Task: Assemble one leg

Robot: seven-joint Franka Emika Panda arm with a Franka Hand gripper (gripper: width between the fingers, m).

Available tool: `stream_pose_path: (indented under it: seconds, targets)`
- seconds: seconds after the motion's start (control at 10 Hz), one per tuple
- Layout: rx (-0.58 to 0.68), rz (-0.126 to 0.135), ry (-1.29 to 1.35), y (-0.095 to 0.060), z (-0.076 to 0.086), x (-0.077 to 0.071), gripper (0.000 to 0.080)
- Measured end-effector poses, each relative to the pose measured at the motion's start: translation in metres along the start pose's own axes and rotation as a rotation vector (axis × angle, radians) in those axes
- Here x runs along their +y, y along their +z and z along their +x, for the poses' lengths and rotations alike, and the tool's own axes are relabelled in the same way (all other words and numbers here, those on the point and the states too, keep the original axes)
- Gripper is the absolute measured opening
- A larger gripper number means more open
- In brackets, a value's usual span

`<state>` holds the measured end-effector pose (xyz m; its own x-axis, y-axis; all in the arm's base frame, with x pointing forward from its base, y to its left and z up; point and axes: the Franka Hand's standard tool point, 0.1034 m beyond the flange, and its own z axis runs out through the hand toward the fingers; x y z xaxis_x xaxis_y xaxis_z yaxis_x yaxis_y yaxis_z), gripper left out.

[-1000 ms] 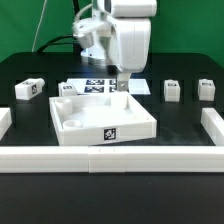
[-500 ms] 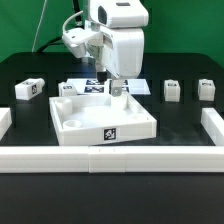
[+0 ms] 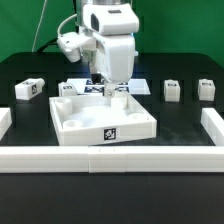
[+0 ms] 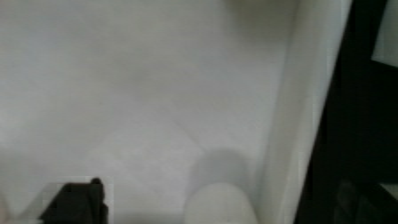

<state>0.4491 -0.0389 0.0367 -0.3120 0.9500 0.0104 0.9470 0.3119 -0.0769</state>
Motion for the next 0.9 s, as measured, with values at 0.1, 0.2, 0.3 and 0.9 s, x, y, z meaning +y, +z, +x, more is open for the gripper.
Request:
stream_pose_path:
  seconds: [0.1,0.2,0.3,0.9]
  targets:
    - [0.009,0.012,0.003,0.008,0.001,-0.004,0.0650]
    - [0.020,0.029,0.008,0.018,0.002,-0.009,0.0650]
    - [0.024,0.035,0.011,0.023,0.002,-0.009,0.0650]
    - [0.027,0.042,0.042,0.026,0.003,-0.010,0.0287]
